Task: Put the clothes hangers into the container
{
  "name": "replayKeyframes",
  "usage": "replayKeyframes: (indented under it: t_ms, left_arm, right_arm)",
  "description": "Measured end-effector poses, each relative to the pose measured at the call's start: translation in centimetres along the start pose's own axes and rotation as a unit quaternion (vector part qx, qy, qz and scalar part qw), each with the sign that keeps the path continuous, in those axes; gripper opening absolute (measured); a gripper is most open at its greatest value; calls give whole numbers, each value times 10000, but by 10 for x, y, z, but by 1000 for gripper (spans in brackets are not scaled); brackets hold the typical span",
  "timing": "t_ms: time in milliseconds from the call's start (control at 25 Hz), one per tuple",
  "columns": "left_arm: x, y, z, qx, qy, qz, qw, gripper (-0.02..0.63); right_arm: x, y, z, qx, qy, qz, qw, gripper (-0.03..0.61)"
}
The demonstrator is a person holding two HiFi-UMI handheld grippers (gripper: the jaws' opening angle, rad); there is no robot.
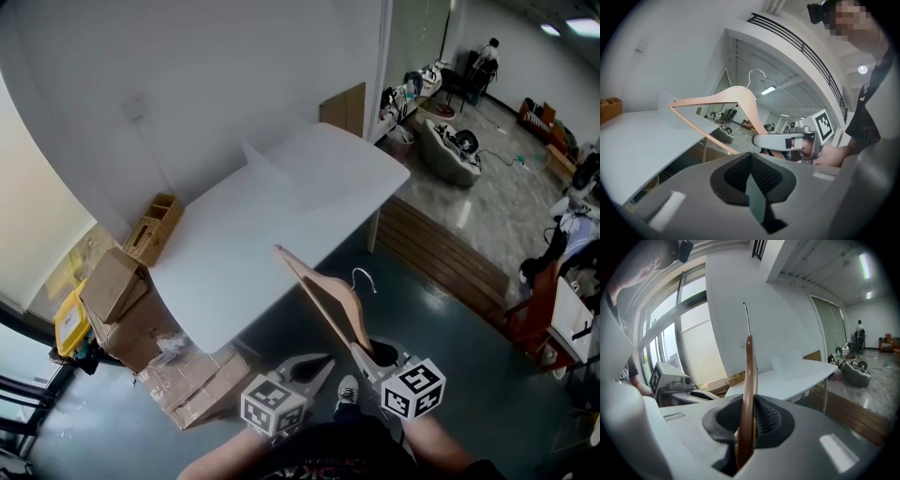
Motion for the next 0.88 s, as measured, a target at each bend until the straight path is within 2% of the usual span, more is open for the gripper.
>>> replayKeyframes:
  t_ms: [520,880]
  left_arm:
    - [26,25,61,74,192,-25,9998,5]
    - [44,45,107,51,483,-104,9988,5]
  right_arm:
    - [-63,44,18,27,199,-28,9998,49]
    - [-108,76,32,169,464,-109,9987,49]
Point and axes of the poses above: the fingertips, and each gripper's own axes: z forward along the fingers, x to its left, y out of its top, the point moved 4 cm from there along -z, backward along the fingers, and after that the axes turned 13 degrees about z, right-handed, at the moved point
